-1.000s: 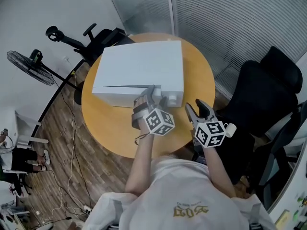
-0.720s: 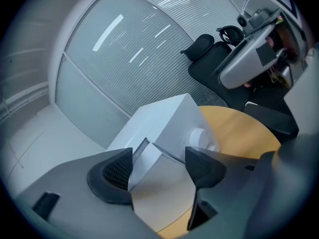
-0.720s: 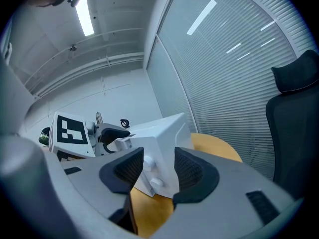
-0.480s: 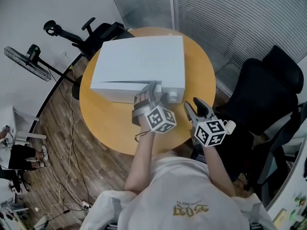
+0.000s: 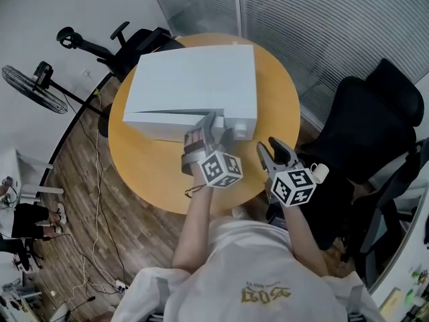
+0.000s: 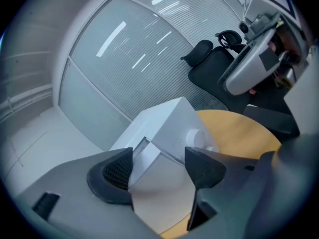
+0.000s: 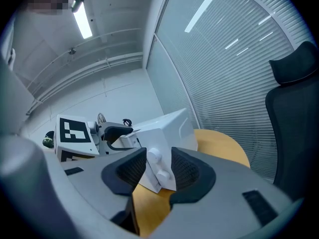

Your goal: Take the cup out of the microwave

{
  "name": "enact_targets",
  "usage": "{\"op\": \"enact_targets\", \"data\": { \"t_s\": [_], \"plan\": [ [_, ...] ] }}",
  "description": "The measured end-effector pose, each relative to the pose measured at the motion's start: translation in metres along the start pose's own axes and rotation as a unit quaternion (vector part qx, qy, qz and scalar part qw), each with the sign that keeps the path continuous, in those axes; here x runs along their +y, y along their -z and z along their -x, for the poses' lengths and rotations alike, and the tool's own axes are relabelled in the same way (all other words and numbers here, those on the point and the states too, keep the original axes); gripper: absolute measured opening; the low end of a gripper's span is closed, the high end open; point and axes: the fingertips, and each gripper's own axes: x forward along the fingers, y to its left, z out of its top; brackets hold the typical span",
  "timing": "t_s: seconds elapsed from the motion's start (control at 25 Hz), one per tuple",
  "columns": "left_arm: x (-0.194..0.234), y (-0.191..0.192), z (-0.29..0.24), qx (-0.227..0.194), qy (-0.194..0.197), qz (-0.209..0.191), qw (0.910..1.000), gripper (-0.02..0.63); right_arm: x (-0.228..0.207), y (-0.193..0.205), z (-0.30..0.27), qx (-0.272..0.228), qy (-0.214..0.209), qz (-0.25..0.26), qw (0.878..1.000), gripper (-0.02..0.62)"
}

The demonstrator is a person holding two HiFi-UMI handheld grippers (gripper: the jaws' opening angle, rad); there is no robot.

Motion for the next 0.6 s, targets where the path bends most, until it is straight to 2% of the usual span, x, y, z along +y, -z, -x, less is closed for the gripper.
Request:
{"op": "enact_targets", "data": {
  "t_s": [0.4, 0.6],
  "plan": [
    [-0.006, 0.003, 0.018, -0.014, -0.023, 0.012, 0.9996, 0.325, 0.011, 0.001, 0.011, 0.02, -0.01, 0.019, 1.0, 0.149],
    [-0.008, 0.006, 0.023, -0.006, -0.032, 0.014, 0.9994, 0.322, 0.011, 0.003, 0.019, 0.03, -0.015, 0.035, 0.999, 0.147]
  ]
}}
